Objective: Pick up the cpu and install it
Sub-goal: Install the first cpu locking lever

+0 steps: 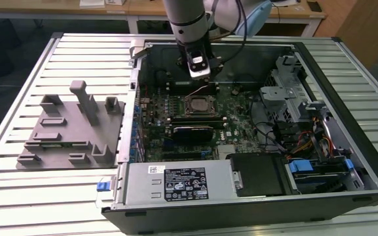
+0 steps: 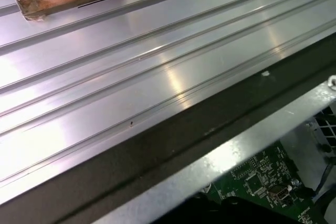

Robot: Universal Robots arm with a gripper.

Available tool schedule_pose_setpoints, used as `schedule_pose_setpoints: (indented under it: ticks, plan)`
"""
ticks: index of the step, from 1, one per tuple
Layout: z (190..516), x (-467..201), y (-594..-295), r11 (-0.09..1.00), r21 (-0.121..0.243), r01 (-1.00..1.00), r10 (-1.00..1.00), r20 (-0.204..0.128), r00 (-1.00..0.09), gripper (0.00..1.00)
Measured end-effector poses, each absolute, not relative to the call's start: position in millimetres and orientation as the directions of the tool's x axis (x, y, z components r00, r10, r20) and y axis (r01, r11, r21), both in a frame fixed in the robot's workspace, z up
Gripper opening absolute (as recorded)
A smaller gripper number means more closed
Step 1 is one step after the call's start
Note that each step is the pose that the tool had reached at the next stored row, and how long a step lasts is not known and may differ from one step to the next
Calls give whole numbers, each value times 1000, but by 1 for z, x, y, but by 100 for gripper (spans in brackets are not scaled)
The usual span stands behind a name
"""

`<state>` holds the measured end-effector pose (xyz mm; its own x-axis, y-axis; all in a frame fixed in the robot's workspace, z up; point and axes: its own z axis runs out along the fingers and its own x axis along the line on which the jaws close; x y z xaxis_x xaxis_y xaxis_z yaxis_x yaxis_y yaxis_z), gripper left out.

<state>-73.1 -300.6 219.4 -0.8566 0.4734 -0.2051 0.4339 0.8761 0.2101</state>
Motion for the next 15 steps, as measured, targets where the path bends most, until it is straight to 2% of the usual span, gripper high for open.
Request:
schedule_pose_setpoints:
  ticks: [15]
  plan:
    - [233,-73,-301,876,213,434,473,-200,-858,11]
